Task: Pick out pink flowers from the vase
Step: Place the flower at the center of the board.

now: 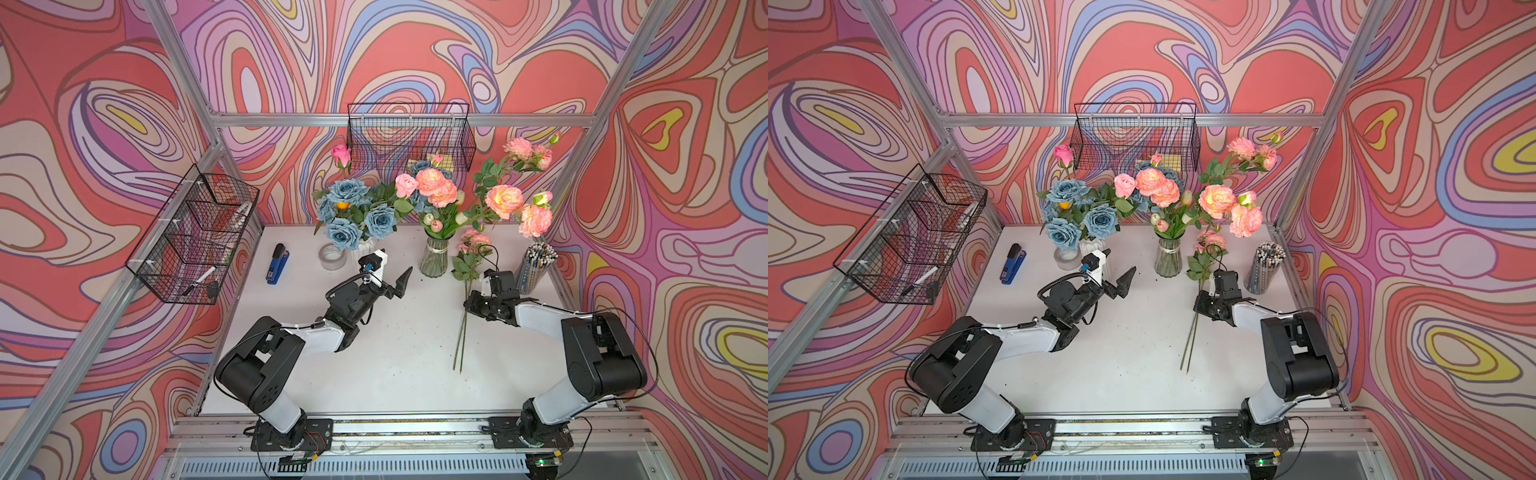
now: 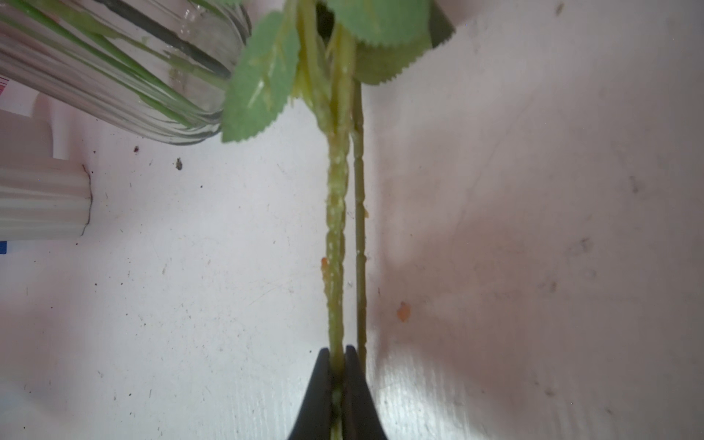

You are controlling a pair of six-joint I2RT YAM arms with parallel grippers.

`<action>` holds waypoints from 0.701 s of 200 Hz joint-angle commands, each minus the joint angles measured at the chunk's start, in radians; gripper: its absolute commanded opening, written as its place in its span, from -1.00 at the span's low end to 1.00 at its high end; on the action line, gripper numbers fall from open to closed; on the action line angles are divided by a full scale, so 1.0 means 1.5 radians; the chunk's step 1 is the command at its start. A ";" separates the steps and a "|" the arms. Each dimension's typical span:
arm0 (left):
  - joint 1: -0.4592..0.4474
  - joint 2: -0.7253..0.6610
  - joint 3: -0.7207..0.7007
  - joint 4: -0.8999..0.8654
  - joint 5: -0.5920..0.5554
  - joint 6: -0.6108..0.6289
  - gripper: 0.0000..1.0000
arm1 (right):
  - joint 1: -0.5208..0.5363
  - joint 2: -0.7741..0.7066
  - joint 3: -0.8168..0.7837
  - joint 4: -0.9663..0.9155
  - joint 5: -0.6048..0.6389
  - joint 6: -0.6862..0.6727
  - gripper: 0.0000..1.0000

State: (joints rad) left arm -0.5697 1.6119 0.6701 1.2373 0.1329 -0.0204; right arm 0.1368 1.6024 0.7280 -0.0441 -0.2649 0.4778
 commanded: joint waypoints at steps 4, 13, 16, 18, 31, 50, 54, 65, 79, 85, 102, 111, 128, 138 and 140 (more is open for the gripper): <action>0.008 0.008 0.022 0.037 -0.029 0.016 0.98 | -0.003 0.011 -0.011 0.029 0.024 0.012 -1.00; 0.010 0.003 0.024 0.026 -0.039 0.014 0.97 | -0.003 0.008 -0.008 0.026 0.027 0.012 -1.00; 0.010 0.001 0.025 0.023 -0.042 0.012 0.97 | -0.003 0.006 -0.008 0.024 0.027 0.013 -1.00; 0.010 -0.001 0.025 0.021 -0.043 0.010 0.97 | -0.003 0.004 -0.008 0.024 0.027 0.013 -1.00; 0.011 -0.015 0.021 0.006 -0.047 -0.003 0.96 | -0.003 -0.007 -0.008 0.024 0.028 0.016 -0.99; 0.011 -0.034 0.011 -0.010 -0.049 -0.029 0.96 | -0.003 -0.017 -0.008 0.029 0.029 0.022 -0.90; 0.011 -0.038 0.007 -0.014 -0.050 -0.033 0.96 | -0.003 -0.019 -0.006 0.029 0.028 0.022 -0.88; 0.011 -0.048 -0.001 -0.023 -0.048 -0.043 0.96 | -0.003 -0.017 -0.001 0.024 0.028 0.021 -0.82; 0.011 -0.064 -0.012 -0.045 -0.049 -0.050 0.95 | -0.003 -0.016 0.002 0.017 0.031 0.020 -0.72; 0.011 -0.071 -0.016 -0.055 -0.051 -0.054 0.95 | -0.003 -0.018 0.002 0.014 0.035 0.020 -0.68; 0.011 -0.087 -0.029 -0.072 -0.060 -0.057 0.95 | -0.003 -0.028 0.002 0.004 0.050 0.019 -0.56; 0.011 -0.094 -0.038 -0.075 -0.074 -0.057 0.95 | -0.003 -0.036 0.001 0.000 0.058 0.019 -0.51; 0.011 -0.103 -0.056 -0.073 -0.123 -0.051 0.96 | -0.002 -0.056 0.000 -0.014 0.074 0.018 -0.43; 0.011 -0.109 -0.067 -0.069 -0.160 -0.044 0.96 | -0.002 -0.076 -0.001 -0.024 0.080 0.017 -0.40; 0.011 -0.110 -0.069 -0.067 -0.166 -0.043 0.96 | -0.003 -0.080 -0.001 -0.026 0.082 0.016 -0.39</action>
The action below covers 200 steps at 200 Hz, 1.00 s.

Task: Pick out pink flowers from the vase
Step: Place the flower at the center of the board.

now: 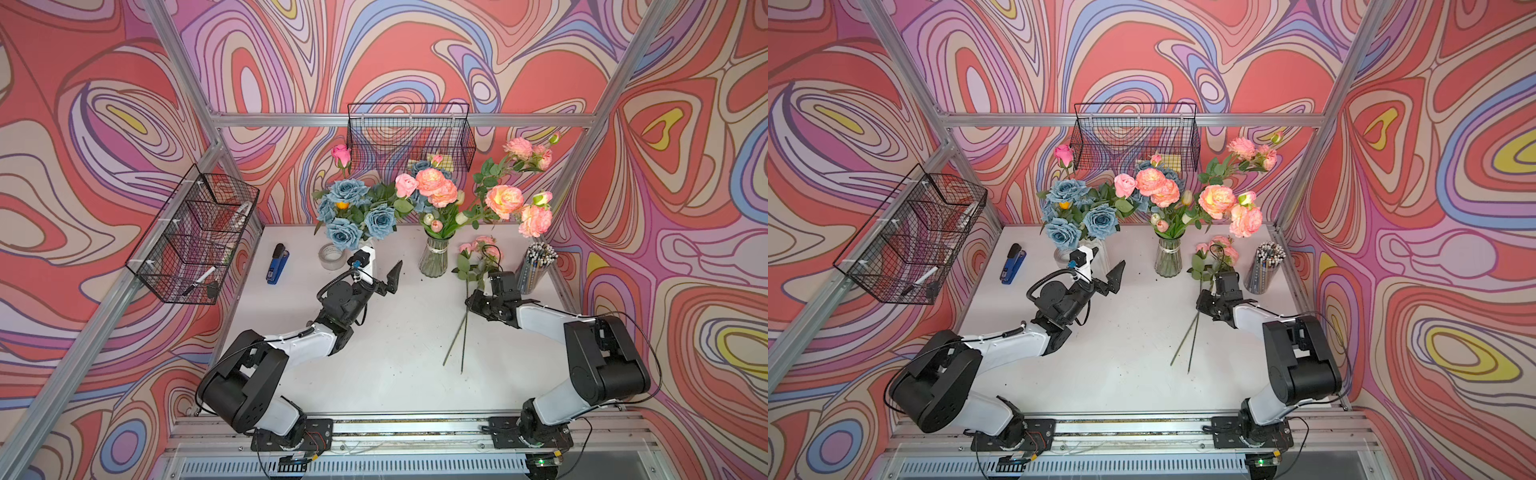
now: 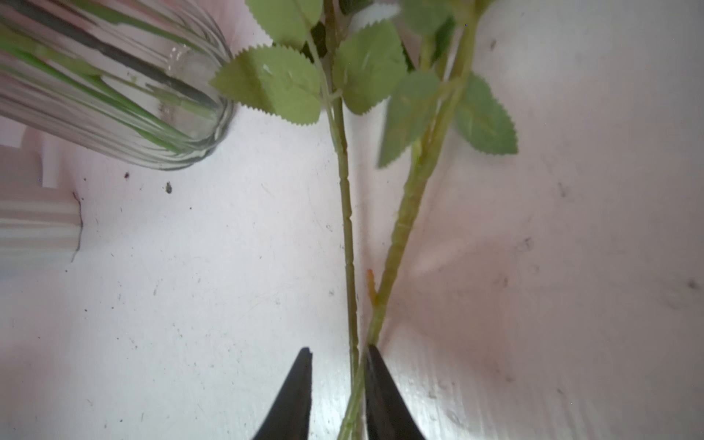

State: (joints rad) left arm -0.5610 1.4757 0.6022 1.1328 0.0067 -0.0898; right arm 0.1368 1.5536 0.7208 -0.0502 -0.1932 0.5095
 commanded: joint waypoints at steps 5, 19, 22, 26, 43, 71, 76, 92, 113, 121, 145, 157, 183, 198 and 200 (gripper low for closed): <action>0.006 -0.022 -0.030 0.005 -0.101 0.007 0.97 | -0.003 -0.060 0.002 -0.025 0.037 -0.004 -0.37; 0.007 -0.029 -0.044 0.020 -0.144 0.014 0.98 | -0.003 -0.105 -0.012 -0.020 0.024 -0.004 -0.29; 0.008 -0.030 -0.048 0.024 -0.150 0.015 0.98 | -0.002 -0.117 -0.015 -0.015 0.018 -0.005 -0.27; 0.009 -0.032 -0.051 0.028 -0.158 0.017 0.98 | -0.002 -0.131 -0.022 -0.008 0.006 -0.006 -0.24; 0.020 -0.035 -0.052 0.034 -0.174 0.012 1.00 | 0.002 -0.183 -0.048 0.040 -0.055 -0.005 -0.05; 0.041 -0.034 -0.052 0.037 -0.176 -0.016 1.00 | 0.066 -0.211 -0.084 0.146 -0.089 -0.012 0.17; 0.044 -0.034 -0.052 0.038 -0.175 -0.021 0.99 | 0.086 -0.209 -0.088 0.165 -0.082 -0.017 0.19; 0.050 -0.035 -0.051 0.038 -0.175 -0.040 1.00 | 0.148 -0.193 -0.101 0.243 -0.062 -0.031 0.25; 0.053 -0.043 -0.082 0.028 -0.174 -0.054 1.00 | 0.209 -0.144 -0.104 0.359 -0.031 -0.045 0.28; 0.055 -0.049 -0.085 0.020 -0.174 -0.057 1.00 | 0.224 -0.118 -0.101 0.402 -0.022 -0.047 0.29; 0.062 -0.066 -0.093 -0.010 -0.183 -0.063 0.99 | 0.249 -0.024 -0.073 0.535 -0.021 -0.054 0.29; 0.070 -0.071 -0.093 -0.024 -0.190 -0.074 0.99 | 0.261 0.025 -0.052 0.599 -0.021 -0.061 0.29; 0.084 -0.076 -0.071 -0.092 -0.235 -0.109 0.99 | 0.278 0.132 0.010 0.711 -0.034 -0.057 0.29; 0.093 -0.073 -0.064 -0.118 -0.235 -0.127 0.99 | 0.285 0.194 0.044 0.780 -0.038 -0.052 0.28; 0.094 -0.072 -0.064 -0.120 -0.234 -0.129 0.99 | 0.285 0.200 0.049 0.787 -0.038 -0.051 0.28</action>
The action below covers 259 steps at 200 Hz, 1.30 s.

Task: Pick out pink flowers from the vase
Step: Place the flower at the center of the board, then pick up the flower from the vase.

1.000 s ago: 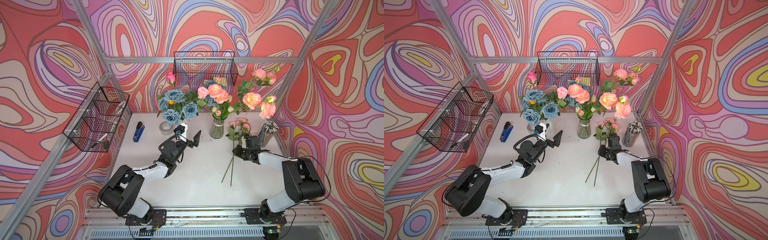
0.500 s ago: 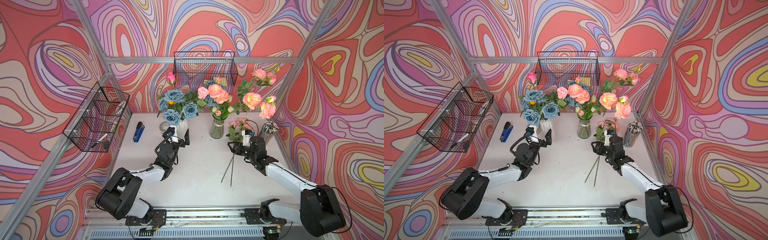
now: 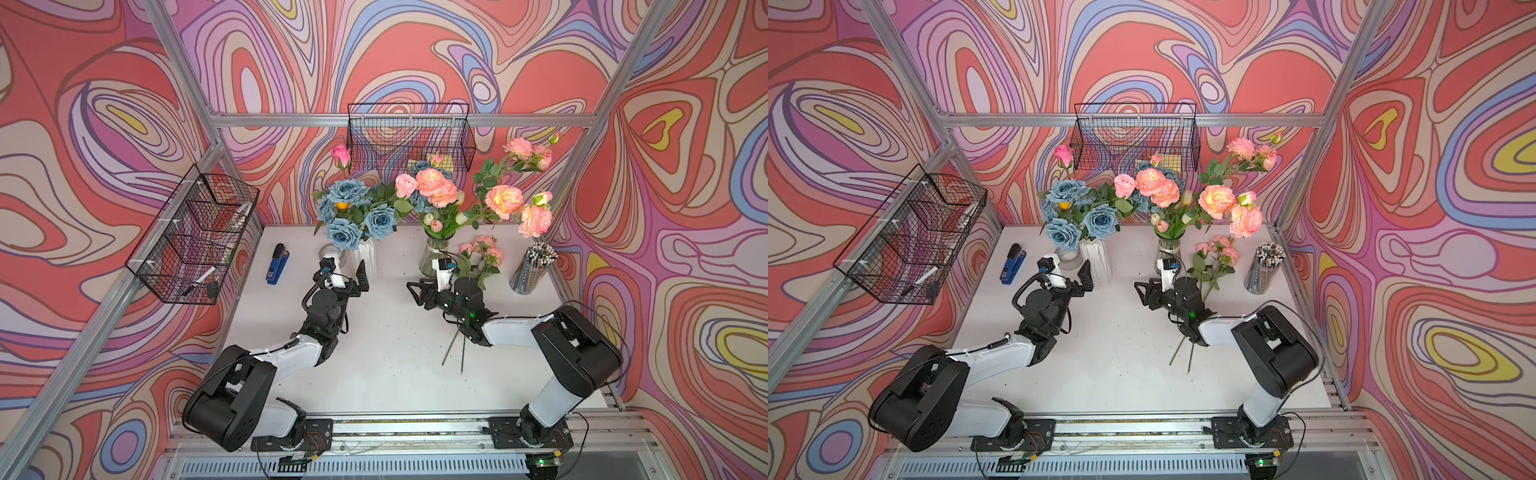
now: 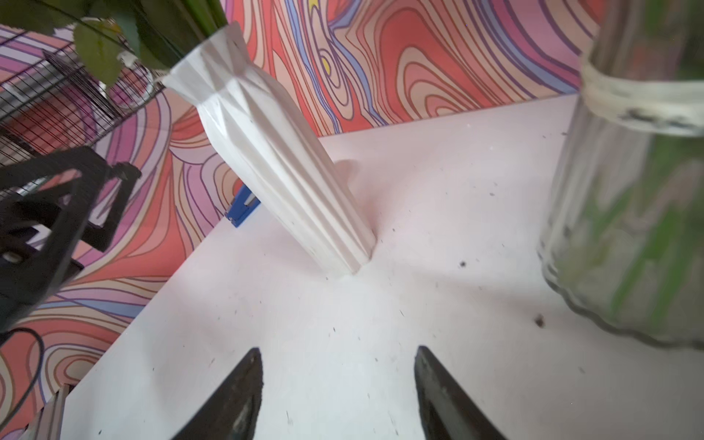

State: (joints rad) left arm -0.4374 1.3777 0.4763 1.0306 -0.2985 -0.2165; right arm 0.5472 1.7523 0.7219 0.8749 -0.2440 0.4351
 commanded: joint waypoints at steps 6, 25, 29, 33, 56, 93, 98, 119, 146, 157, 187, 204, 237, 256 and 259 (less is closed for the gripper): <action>0.013 -0.004 0.019 -0.051 -0.026 -0.048 0.99 | 0.013 0.087 0.060 0.189 -0.004 -0.001 0.27; 0.014 0.004 0.019 -0.049 -0.010 -0.060 0.99 | 0.018 0.134 0.104 0.235 -0.003 -0.001 0.24; 0.014 0.006 0.020 -0.049 -0.008 -0.062 1.00 | 0.019 0.144 0.113 0.242 -0.003 -0.001 0.22; 0.014 0.009 0.020 -0.048 -0.006 -0.066 1.00 | 0.020 0.153 0.123 0.250 -0.003 -0.002 0.20; 0.014 0.022 0.003 -0.024 0.010 -0.084 1.00 | 0.026 0.200 0.173 0.295 0.000 -0.004 0.09; 0.014 0.037 -0.034 0.039 0.063 -0.094 1.00 | 0.035 0.250 0.258 0.319 0.005 0.000 -0.39; 0.014 0.039 -0.039 0.047 0.068 -0.095 0.99 | 0.036 0.256 0.270 0.319 0.003 0.000 -0.40; 0.014 0.050 -0.052 0.082 0.093 -0.097 0.98 | 0.039 0.284 0.313 0.328 -0.005 0.006 -0.42; 0.014 0.063 -0.064 0.121 0.122 -0.102 0.97 | 0.043 0.313 0.354 0.339 -0.001 0.004 -0.42; 0.014 0.071 -0.065 0.126 0.128 -0.102 0.96 | 0.043 0.323 0.370 0.337 -0.001 0.002 -0.42; 0.014 0.092 -0.068 0.148 0.138 -0.107 0.93 | 0.043 0.344 0.411 0.333 -0.005 0.009 -0.46; 0.014 0.110 -0.067 0.170 0.145 -0.114 0.93 | 0.044 0.349 0.430 0.336 -0.005 0.012 -0.46; 0.013 0.127 -0.066 0.184 0.153 -0.118 0.92 | 0.045 0.357 0.460 0.332 -0.008 0.014 -0.47; 0.014 0.128 -0.066 0.185 0.153 -0.113 0.92 | 0.045 0.360 0.469 0.336 -0.013 0.023 -0.47; 0.014 0.128 -0.066 0.184 0.152 -0.112 0.92 | 0.046 0.361 0.470 0.337 -0.013 0.024 -0.48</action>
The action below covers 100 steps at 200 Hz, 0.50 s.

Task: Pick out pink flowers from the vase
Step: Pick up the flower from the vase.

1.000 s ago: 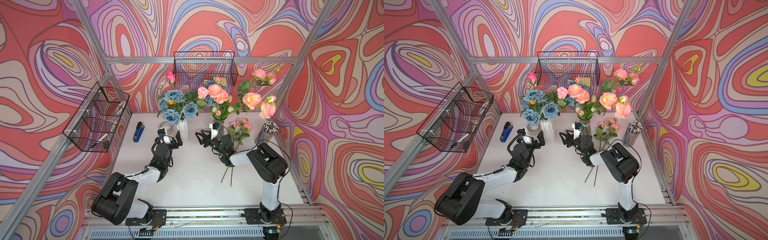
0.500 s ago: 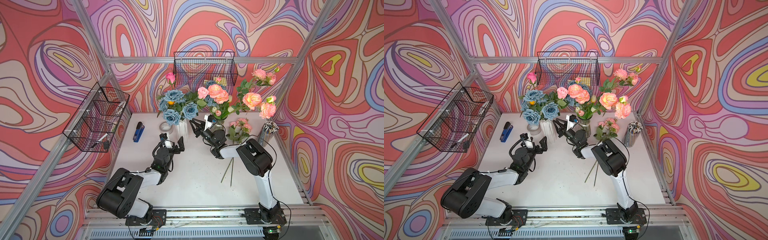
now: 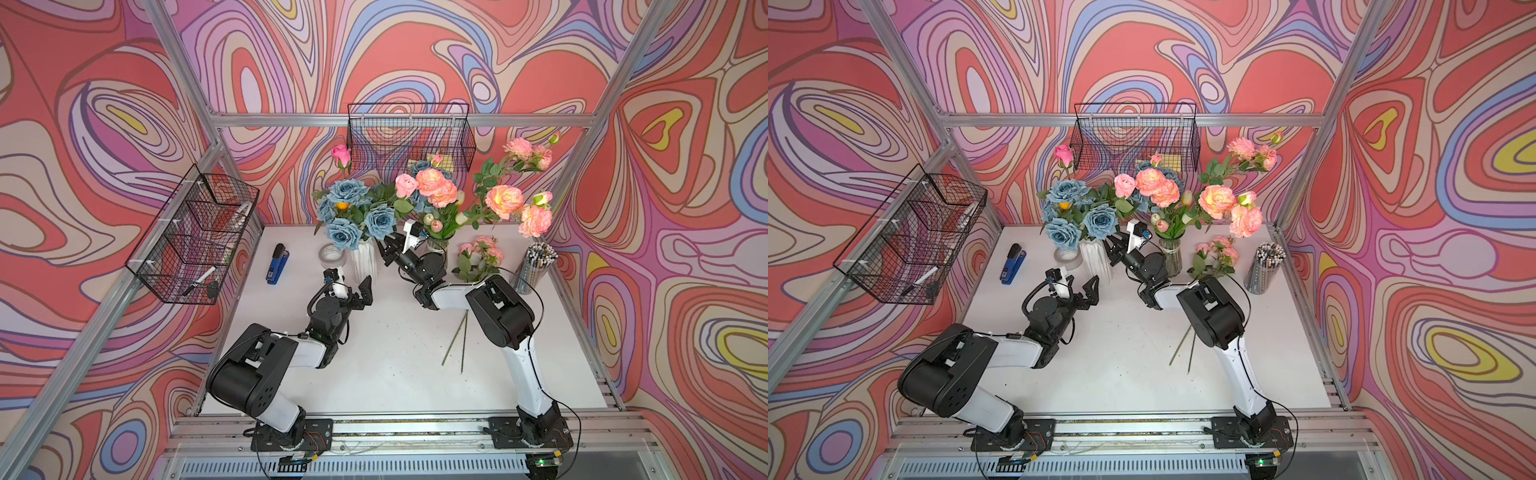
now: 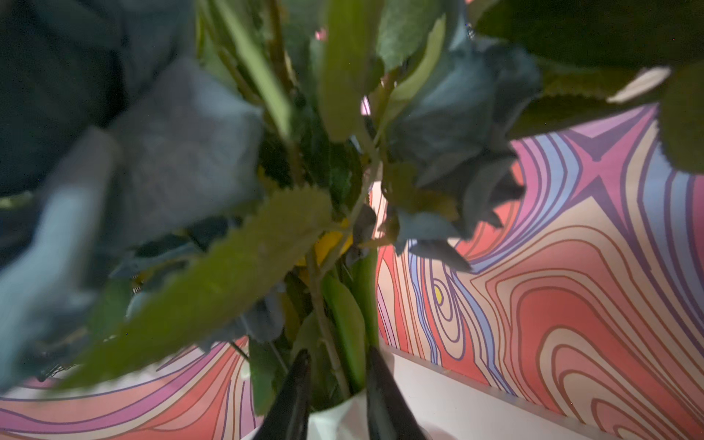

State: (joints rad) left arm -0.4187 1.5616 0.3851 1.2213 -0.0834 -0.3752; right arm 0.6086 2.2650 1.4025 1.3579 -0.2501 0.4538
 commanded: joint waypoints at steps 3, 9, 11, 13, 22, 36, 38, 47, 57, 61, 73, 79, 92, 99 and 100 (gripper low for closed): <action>0.001 0.006 -0.006 0.056 0.009 -0.006 0.92 | 0.006 0.019 0.017 0.015 -0.009 0.013 -0.48; 0.002 0.005 -0.006 0.057 0.008 -0.005 0.92 | 0.006 0.018 0.019 0.015 -0.009 0.014 -0.48; 0.001 0.005 -0.006 0.056 0.008 -0.005 0.92 | 0.006 0.018 0.020 0.014 -0.009 0.015 -0.48; 0.001 0.005 -0.006 0.056 0.008 -0.005 0.92 | 0.006 0.018 0.021 0.014 -0.009 0.015 -0.49; 0.001 0.006 -0.007 0.056 0.007 -0.005 0.92 | 0.007 0.018 0.023 0.014 -0.009 0.016 -0.50; 0.001 0.007 -0.006 0.056 0.007 -0.005 0.92 | 0.009 0.019 0.027 0.014 -0.009 0.017 -0.51; 0.002 0.007 -0.006 0.056 0.008 -0.005 0.92 | 0.009 0.019 0.026 0.013 -0.009 0.018 -0.51; 0.001 0.008 -0.006 0.057 0.008 -0.006 0.92 | 0.009 0.020 0.031 0.009 -0.010 0.018 -0.52; 0.002 0.009 -0.006 0.057 0.008 -0.007 0.92 | 0.008 0.020 0.034 0.007 -0.010 0.018 -0.54; 0.001 0.009 -0.006 0.057 0.009 -0.007 0.92 | 0.009 0.021 0.036 0.007 -0.011 0.018 -0.55; 0.001 0.009 -0.006 0.057 0.009 -0.008 0.91 | 0.009 0.022 0.041 0.004 -0.010 0.019 -0.57; 0.001 0.009 -0.006 0.057 0.010 -0.008 0.92 | 0.010 0.022 0.044 0.002 -0.012 0.019 -0.58; 0.002 0.010 -0.006 0.056 0.009 -0.007 0.91 | 0.009 0.027 0.053 -0.003 -0.012 0.022 -0.62; 0.002 0.010 -0.006 0.056 0.008 -0.007 0.92 | 0.009 0.028 0.057 -0.007 -0.014 0.024 -0.63; 0.002 0.010 -0.006 0.056 0.008 -0.007 0.91 | 0.009 0.028 0.057 -0.008 -0.014 0.024 -0.63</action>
State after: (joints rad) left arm -0.4187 1.5665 0.3851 1.2385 -0.0780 -0.3752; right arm 0.6159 2.2761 1.4555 1.3560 -0.2554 0.4767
